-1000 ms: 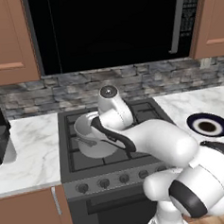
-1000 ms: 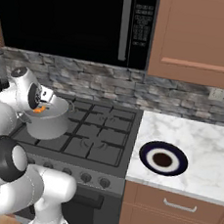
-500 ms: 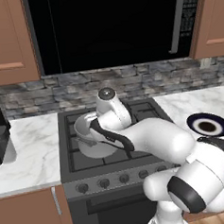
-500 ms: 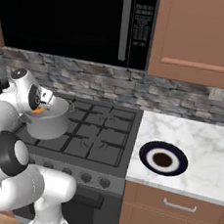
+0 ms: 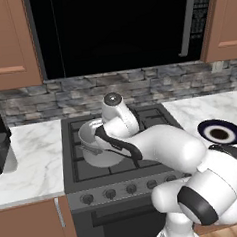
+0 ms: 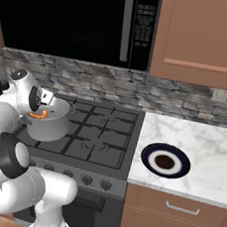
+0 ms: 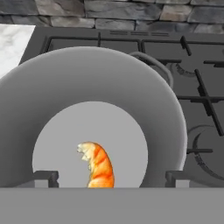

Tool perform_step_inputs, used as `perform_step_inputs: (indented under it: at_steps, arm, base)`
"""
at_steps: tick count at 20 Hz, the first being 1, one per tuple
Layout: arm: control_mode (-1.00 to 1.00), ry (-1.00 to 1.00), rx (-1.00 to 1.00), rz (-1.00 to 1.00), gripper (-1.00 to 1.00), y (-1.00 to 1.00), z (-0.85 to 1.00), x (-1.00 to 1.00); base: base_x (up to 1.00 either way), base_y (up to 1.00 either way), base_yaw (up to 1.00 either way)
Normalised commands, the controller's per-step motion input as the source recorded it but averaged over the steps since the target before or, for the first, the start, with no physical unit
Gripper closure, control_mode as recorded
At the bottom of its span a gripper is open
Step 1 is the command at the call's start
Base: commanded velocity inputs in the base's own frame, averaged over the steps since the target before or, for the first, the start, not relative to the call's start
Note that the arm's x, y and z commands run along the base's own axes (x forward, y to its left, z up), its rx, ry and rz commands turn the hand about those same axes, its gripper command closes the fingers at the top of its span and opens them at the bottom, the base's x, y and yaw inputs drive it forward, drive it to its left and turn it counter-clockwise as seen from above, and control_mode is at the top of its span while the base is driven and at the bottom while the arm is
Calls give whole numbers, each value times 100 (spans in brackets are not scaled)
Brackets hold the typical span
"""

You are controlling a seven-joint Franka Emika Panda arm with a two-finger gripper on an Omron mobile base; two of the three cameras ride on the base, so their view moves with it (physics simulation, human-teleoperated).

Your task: Retrieve the frozen meat and place it in the pot on a burner. Then turn the burner on.

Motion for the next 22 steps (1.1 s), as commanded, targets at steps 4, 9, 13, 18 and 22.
perform_step_inputs:
  at_steps: [4, 9, 13, 18, 22]
  arm:
    - [-100, 1, 0, -1, -100, 0, 8, 4]
    - [-100, 0, 1, -3, -100, 0, 43, 0]
    - [-100, 0, 1, 0, -100, 1, 26, -23]
    - [-100, -12, 0, 0, -100, 7, 4, -87]
    - [-100, -14, 0, -2, -100, 2, 10, -98]
  base:
    - [0, 0, 0]
    - [0, 0, 0]
    - [0, 0, 0]
    - [0, 0, 0]
    - [0, 0, 0]
